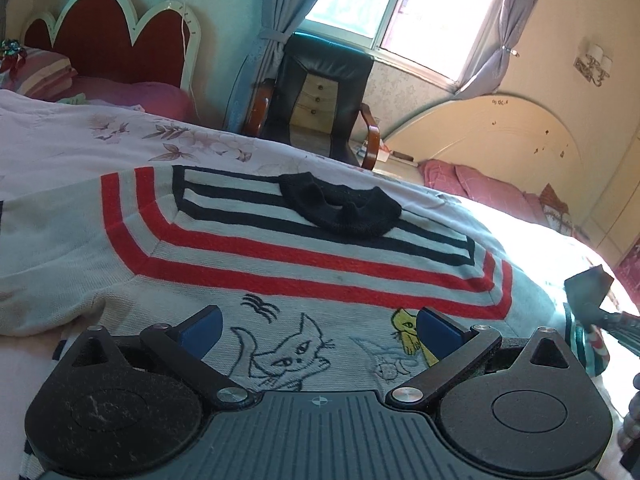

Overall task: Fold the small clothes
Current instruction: 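Grasp the other dark sleeve cuff with the left gripper while the right gripper lifts its sleeve, then fold both held sleeves across the sweater body toward each other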

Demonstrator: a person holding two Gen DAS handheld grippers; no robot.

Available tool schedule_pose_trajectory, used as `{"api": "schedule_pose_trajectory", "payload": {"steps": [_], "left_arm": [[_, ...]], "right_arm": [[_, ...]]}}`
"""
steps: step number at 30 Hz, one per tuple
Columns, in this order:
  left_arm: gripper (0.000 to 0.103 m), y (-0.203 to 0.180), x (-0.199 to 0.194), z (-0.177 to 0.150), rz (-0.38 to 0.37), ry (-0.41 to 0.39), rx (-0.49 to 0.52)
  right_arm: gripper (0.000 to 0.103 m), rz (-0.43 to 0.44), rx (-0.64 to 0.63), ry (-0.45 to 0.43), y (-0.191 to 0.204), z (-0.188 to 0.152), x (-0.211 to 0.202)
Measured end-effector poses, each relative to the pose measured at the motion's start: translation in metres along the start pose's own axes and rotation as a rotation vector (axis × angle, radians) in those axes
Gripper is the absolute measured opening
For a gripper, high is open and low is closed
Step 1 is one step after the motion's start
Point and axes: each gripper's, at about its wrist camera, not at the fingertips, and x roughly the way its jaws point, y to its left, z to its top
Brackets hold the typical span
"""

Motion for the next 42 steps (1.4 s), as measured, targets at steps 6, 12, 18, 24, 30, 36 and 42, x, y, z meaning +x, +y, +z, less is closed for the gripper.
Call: {"api": "schedule_pose_trajectory", "payload": {"steps": [6, 12, 18, 24, 30, 36, 42], "left_arm": [[0.102, 0.046, -0.008, 0.008, 0.004, -0.014, -0.045], [0.102, 0.070, -0.004, 0.007, -0.030, 0.003, -0.090], [0.094, 0.045, 0.024, 0.005, -0.174, 0.047, -0.119], [0.067, -0.014, 0.089, -0.004, -0.326, 0.179, -0.172], [0.043, -0.051, 0.130, -0.009, -0.276, 0.179, -0.182], [0.011, -0.043, 0.129, 0.000, -0.243, 0.149, -0.166], [0.011, -0.006, 0.095, 0.016, -0.226, 0.084, -0.179]], "right_arm": [[0.007, 0.161, -0.045, 0.106, 0.105, -0.036, 0.051], [0.008, 0.189, -0.101, 0.212, 0.155, -0.077, 0.084], [0.031, 0.198, -0.089, 0.149, 0.139, -0.071, 0.047], [0.032, 0.119, 0.073, 0.068, 0.096, -0.059, 0.007], [0.032, 0.063, 0.182, 0.048, 0.048, -0.053, -0.016], [0.033, 0.054, 0.275, 0.065, 0.025, -0.058, -0.016], [0.035, 0.106, 0.316, 0.092, 0.031, -0.062, -0.003]]}}
